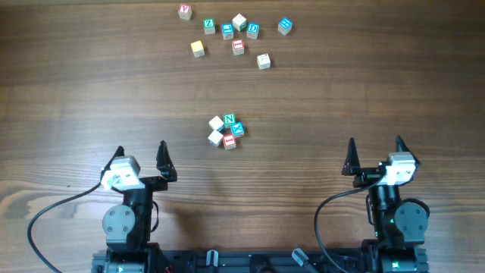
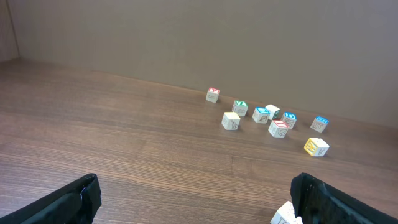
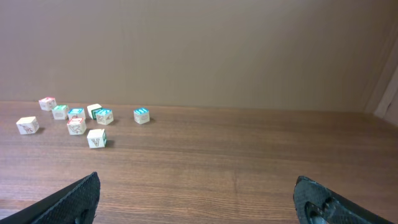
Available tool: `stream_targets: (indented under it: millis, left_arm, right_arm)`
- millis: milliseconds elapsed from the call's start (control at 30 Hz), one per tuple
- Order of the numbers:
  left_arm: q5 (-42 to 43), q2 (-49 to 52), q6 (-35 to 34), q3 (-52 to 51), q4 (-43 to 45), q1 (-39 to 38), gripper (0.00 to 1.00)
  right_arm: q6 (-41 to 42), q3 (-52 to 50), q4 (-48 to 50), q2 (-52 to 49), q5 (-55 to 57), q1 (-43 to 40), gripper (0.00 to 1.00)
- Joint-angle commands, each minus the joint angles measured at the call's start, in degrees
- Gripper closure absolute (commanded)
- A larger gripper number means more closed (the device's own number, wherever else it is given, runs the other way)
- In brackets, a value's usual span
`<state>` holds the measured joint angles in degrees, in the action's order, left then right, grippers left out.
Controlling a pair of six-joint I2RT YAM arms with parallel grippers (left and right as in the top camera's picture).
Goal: Form a circle
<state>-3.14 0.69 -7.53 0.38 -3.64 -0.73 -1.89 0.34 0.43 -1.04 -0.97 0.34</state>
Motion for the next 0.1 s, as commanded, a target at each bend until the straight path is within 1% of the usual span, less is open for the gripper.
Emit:
stream_targets:
  millis: [0, 67]
  left_arm:
    - [0.70, -0.31, 1.31, -0.07, -0.31, 0.26, 0.00]
    - [0.70, -0.31, 1.31, -0.07, -0.31, 0.26, 0.00]
  right_arm:
    - [-1.11, -0.04, -0.02, 0.76, 1.11, 0.24, 0.00]
    - [-1.11, -0.04, -0.02, 0.76, 1.11, 0.24, 0.00]
